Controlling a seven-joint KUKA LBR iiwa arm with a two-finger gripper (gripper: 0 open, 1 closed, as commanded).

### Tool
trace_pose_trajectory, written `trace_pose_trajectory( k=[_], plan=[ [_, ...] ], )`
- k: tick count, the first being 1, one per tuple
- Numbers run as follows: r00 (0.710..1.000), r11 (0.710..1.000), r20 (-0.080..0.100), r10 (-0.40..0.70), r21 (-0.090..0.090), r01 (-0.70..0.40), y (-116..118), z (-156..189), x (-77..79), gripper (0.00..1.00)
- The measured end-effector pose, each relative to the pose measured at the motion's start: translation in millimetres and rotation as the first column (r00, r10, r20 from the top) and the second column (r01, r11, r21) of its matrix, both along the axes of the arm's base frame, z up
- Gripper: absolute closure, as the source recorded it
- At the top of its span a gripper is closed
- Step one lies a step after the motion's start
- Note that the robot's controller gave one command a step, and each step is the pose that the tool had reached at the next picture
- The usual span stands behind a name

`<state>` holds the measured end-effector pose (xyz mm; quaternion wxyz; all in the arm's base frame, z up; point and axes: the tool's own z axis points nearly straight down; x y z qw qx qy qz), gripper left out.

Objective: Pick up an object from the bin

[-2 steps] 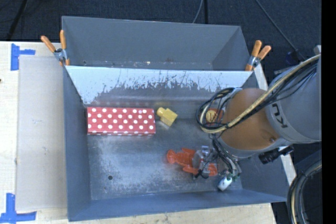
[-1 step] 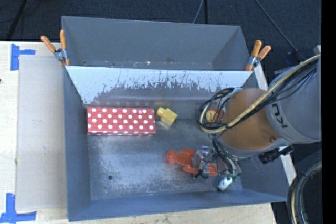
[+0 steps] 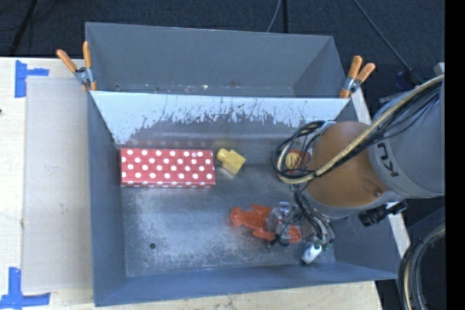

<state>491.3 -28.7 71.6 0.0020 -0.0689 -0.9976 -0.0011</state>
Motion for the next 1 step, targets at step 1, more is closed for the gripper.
trace_pose_trajectory(
  k=[1],
  plan=[
    [1.000,1.000,0.001,0.000,0.000,0.000,-0.1,4.4,0.3,1.00]
  ],
)
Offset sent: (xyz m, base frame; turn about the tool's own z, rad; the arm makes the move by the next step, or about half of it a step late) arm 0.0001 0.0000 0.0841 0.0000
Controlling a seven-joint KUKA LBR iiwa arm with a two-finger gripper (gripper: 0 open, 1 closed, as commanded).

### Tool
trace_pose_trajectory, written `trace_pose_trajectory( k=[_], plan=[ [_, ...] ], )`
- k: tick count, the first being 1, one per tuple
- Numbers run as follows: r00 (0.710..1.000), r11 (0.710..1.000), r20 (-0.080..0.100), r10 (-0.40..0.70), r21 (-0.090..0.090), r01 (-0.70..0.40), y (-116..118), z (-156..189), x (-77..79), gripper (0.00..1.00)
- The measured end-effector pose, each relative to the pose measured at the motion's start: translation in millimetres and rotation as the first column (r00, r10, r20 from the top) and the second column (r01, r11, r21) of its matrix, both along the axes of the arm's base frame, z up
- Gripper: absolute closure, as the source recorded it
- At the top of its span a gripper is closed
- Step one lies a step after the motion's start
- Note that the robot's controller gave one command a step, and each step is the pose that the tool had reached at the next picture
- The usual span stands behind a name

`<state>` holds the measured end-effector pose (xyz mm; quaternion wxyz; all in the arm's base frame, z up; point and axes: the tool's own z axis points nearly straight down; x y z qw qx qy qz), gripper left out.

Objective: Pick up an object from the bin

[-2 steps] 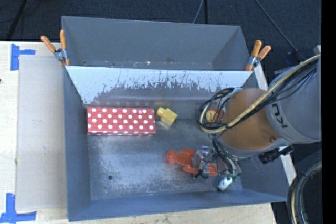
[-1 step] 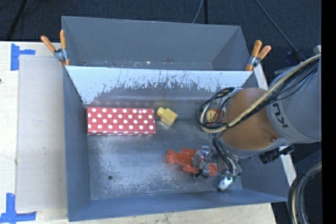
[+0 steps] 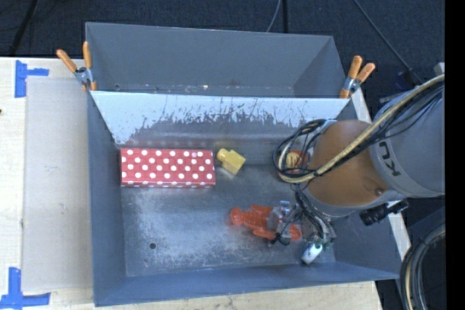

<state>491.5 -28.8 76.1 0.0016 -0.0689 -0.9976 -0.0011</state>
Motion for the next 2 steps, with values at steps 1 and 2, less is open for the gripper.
trace_pose_trajectory(
  k=[1,2],
  plan=[
    [1.000,1.000,-0.004,0.000,0.000,0.000,0.1,6.1,-0.9,1.00],
    [1.000,1.000,-0.009,0.001,0.001,-0.001,0.3,27.7,-2.5,1.00]
  ],
)
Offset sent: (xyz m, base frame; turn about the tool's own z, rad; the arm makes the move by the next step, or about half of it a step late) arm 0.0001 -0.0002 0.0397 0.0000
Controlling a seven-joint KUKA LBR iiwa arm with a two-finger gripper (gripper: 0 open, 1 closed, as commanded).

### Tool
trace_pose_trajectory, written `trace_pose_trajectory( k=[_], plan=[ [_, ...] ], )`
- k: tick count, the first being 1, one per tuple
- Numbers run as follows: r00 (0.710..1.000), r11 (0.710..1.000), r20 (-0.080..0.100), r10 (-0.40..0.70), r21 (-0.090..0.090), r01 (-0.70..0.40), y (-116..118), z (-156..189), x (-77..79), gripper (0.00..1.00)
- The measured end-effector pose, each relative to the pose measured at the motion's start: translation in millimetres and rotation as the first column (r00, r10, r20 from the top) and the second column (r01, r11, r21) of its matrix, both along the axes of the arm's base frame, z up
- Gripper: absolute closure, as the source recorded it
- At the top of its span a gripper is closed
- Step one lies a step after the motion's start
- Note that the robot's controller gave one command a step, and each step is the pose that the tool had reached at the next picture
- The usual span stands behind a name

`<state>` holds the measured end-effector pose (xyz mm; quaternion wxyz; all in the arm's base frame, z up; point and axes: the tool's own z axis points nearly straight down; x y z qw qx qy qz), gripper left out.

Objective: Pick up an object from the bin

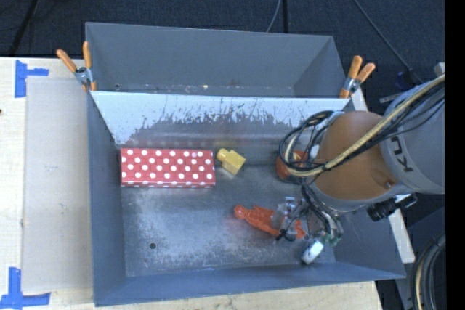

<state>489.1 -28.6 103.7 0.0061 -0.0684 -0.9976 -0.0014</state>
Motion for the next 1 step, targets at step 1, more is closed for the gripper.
trace_pose_trajectory(
  k=[1],
  plan=[
    [1.000,1.000,0.008,0.000,0.000,0.000,-0.2,14.1,2.1,1.00]
  ],
)
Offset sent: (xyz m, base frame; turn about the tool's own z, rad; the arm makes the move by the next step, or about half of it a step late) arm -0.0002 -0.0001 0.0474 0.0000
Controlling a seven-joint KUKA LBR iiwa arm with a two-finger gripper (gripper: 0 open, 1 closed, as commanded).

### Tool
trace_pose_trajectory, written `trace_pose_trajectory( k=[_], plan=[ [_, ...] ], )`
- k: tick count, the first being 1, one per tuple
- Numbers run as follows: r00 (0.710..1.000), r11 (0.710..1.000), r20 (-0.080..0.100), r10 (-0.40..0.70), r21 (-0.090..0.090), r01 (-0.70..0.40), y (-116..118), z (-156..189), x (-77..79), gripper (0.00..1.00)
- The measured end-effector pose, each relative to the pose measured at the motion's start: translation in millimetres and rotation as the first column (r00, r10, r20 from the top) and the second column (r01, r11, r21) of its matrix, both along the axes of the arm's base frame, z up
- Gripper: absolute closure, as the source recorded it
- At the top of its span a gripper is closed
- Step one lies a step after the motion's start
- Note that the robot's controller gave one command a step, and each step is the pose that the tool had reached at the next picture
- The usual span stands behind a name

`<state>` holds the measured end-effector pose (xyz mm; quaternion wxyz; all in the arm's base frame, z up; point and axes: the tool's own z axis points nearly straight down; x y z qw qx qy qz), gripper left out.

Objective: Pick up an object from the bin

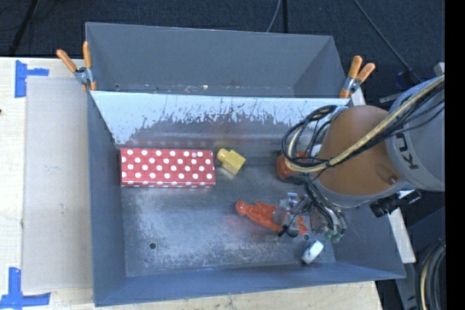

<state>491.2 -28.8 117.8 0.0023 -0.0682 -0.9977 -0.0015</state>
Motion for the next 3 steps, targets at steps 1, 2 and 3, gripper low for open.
trace_pose_trajectory(
  k=[1,2,3],
  plan=[
    [1.000,1.000,-0.003,0.000,0.000,0.000,0.0,9.9,-0.7,1.00],
    [1.000,1.000,-0.002,0.001,0.001,-0.001,0.0,18.3,-0.5,1.00],
    [1.000,1.000,-0.001,0.001,0.001,-0.001,-0.1,22.6,-0.1,1.00]
  ],
)
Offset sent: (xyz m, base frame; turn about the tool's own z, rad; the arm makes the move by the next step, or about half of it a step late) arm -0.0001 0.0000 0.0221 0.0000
